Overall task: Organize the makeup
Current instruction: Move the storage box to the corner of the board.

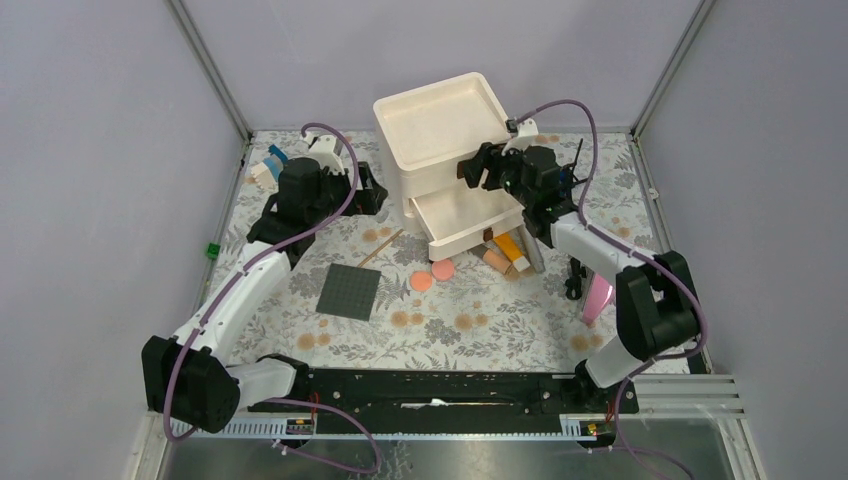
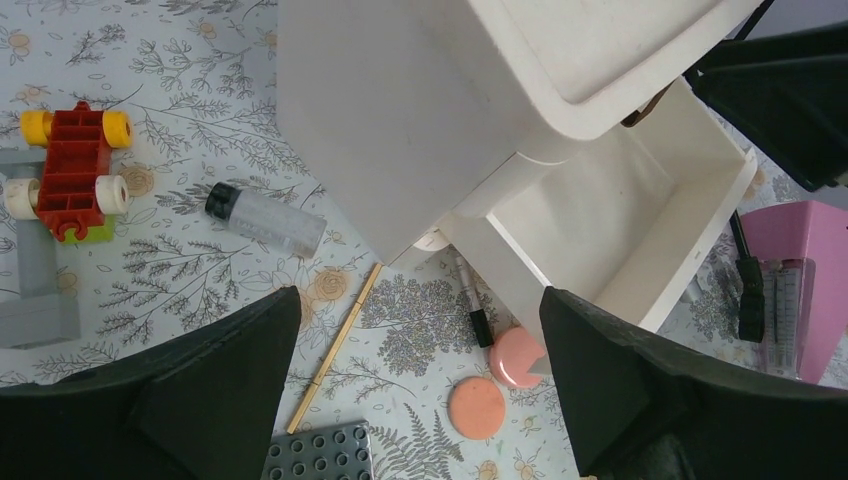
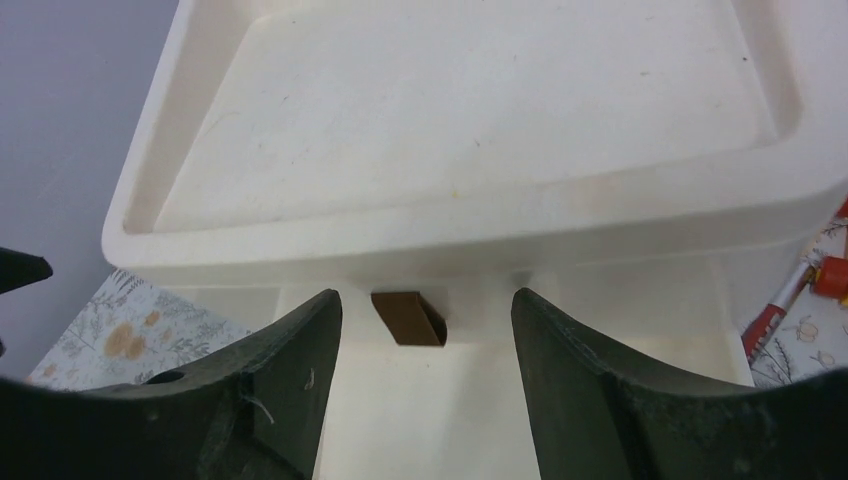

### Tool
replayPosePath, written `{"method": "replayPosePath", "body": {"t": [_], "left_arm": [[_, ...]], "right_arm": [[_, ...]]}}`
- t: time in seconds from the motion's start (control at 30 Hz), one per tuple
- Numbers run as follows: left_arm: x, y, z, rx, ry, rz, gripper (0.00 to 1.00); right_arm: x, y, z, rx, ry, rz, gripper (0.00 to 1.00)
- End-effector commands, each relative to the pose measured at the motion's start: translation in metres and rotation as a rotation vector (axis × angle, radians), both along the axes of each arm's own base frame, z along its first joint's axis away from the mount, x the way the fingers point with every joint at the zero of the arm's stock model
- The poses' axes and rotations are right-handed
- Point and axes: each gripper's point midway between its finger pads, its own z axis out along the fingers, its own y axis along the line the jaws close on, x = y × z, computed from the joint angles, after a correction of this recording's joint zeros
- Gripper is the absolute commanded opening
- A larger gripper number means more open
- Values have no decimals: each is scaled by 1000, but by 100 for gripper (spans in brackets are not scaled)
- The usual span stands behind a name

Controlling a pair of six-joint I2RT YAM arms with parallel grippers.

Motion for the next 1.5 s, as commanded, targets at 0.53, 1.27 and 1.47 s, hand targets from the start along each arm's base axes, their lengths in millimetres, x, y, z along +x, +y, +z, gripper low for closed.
{"method": "replayPosePath", "body": {"t": [0.53, 1.27, 1.47], "left_arm": [[4, 8, 27, 8, -108, 15, 99], [7, 26, 29, 36, -108, 100, 99], [9, 42, 33, 56, -114, 186, 99]], "right_arm": [[80, 55, 7, -9, -23, 81, 69], [-42, 47, 38, -181, 11, -66, 70], [-102, 66, -3, -241, 118, -82, 71]]}}
